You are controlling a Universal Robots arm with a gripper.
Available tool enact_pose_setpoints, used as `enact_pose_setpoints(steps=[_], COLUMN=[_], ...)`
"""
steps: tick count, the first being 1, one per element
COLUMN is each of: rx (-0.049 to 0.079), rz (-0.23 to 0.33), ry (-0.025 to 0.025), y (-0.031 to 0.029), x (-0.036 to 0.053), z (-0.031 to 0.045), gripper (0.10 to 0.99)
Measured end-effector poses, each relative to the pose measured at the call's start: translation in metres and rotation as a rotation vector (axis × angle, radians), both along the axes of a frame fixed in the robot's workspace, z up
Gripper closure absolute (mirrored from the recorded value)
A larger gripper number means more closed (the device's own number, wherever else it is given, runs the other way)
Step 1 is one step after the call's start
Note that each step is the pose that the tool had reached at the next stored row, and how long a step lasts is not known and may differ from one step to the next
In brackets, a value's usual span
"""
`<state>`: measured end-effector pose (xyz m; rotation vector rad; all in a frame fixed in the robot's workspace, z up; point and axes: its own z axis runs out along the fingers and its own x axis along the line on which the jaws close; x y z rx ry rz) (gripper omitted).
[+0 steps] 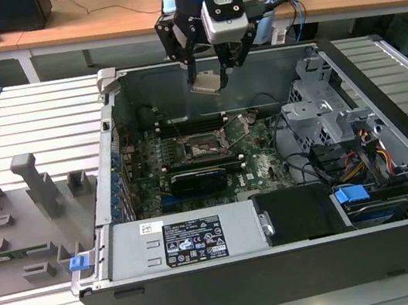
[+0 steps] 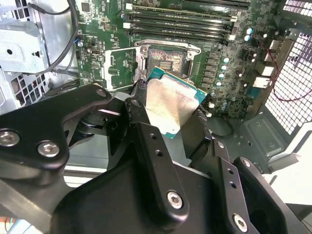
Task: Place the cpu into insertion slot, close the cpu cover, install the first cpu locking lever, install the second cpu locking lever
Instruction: 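Place the cpu into insertion slot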
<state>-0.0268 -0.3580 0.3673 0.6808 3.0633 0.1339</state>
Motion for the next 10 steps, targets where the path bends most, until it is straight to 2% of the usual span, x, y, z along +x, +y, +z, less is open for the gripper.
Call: enact_pose_setpoints(steps=[10], rx=[-0.002], rz=[-0.034], ry=[0.0000], y=[0.0000], x=[0.0000], z=[0.0000], gripper=[0.561])
